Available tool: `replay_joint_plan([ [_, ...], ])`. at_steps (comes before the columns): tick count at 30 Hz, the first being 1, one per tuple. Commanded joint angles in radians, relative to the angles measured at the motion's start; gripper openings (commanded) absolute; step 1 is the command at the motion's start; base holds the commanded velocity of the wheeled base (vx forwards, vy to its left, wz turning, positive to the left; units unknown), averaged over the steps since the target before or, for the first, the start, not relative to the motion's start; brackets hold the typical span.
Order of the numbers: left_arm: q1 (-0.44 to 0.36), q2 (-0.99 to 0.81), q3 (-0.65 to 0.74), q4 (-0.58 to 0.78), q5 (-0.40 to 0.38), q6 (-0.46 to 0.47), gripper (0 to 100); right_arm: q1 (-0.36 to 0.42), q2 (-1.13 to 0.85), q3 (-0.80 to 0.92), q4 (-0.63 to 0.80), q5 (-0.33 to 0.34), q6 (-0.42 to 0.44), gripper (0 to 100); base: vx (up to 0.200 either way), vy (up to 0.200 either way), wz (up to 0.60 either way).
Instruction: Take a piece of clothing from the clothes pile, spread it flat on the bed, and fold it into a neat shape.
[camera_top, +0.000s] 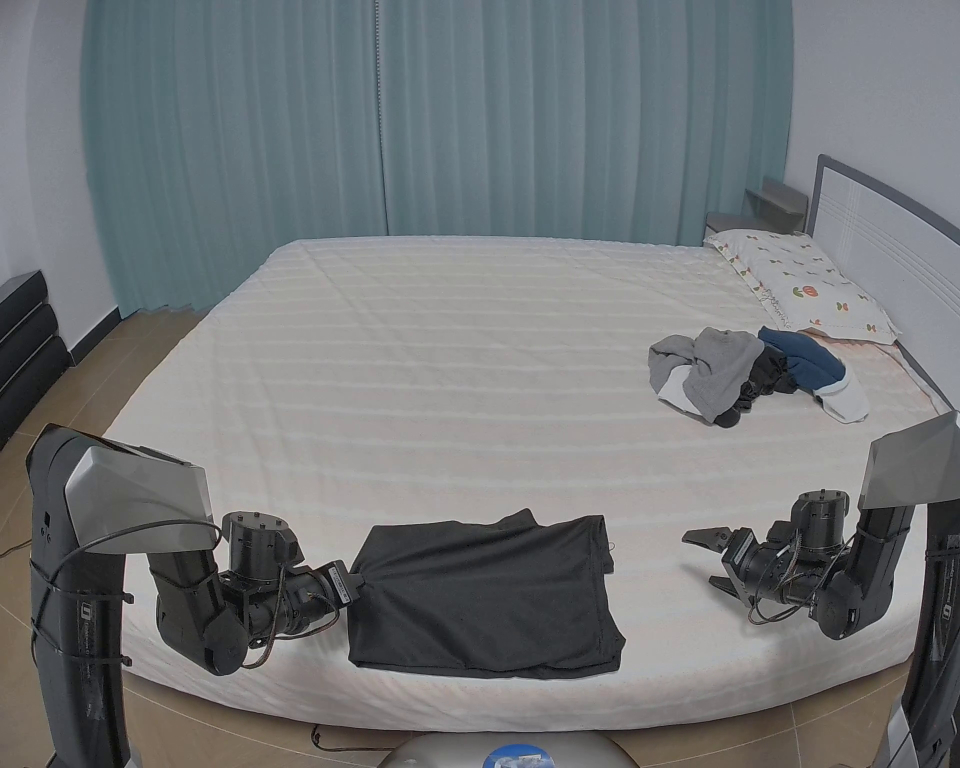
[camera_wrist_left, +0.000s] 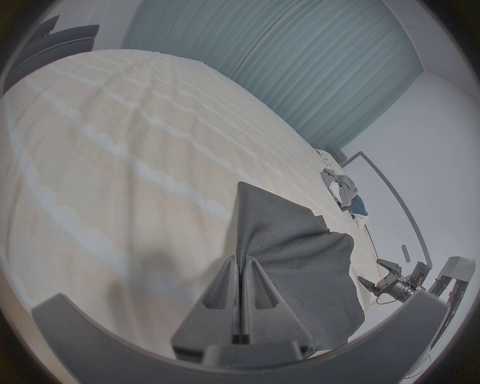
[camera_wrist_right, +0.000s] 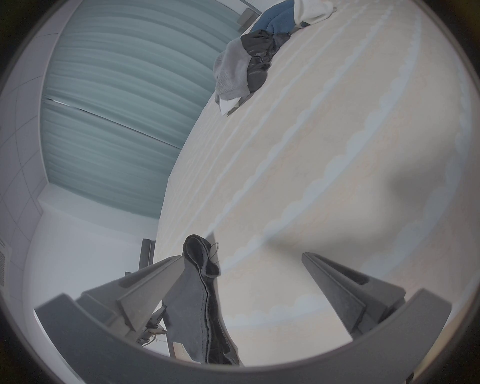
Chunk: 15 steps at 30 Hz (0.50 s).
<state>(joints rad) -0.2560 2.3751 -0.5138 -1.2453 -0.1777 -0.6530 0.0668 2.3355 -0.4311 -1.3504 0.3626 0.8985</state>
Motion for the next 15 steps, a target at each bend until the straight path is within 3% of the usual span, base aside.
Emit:
replay_joint_plan([
  [1, 0.000, 0.001, 0.001, 0.000, 0.000, 0.000, 0, 0.004, -0.001, 0.000, 0.001, -0.001, 0.000, 100, 0.000, 0.200, 0.00],
  [15, -0.014, 0.001, 0.011, 0.000, 0.004, 0.000, 0, 0.021, 0.010, -0.003, 0.001, -0.016, 0.002, 100, 0.000, 0.200, 0.00],
])
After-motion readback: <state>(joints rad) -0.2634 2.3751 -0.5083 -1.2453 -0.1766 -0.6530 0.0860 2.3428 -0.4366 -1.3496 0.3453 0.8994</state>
